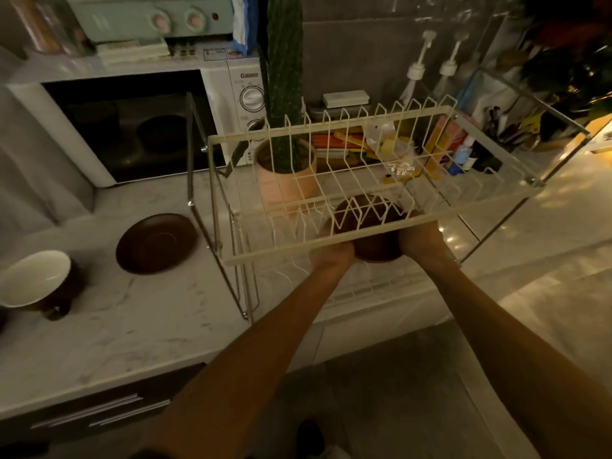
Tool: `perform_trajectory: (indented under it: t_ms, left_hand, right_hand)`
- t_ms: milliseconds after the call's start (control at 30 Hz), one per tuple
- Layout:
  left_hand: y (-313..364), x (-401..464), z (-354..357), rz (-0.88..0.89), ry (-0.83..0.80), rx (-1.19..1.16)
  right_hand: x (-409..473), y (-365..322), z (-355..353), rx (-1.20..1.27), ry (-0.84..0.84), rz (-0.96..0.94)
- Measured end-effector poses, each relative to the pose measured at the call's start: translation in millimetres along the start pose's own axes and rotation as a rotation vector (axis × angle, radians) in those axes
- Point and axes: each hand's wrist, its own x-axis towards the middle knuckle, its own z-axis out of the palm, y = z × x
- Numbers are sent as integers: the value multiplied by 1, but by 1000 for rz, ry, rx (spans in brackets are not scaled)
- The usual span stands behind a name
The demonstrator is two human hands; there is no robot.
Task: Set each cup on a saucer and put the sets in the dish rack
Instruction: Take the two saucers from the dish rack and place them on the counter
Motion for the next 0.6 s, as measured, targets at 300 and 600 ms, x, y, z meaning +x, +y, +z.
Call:
perform_trajectory:
  t_ms: [300, 600]
  left_hand:
    - [-24, -76, -45, 268, -15, 79]
    - [-54, -136, -95, 357, -34, 106]
  right_hand:
    - [-78, -17, -15, 83, 19, 54]
    - [-144, -46, -22, 117, -83, 30]
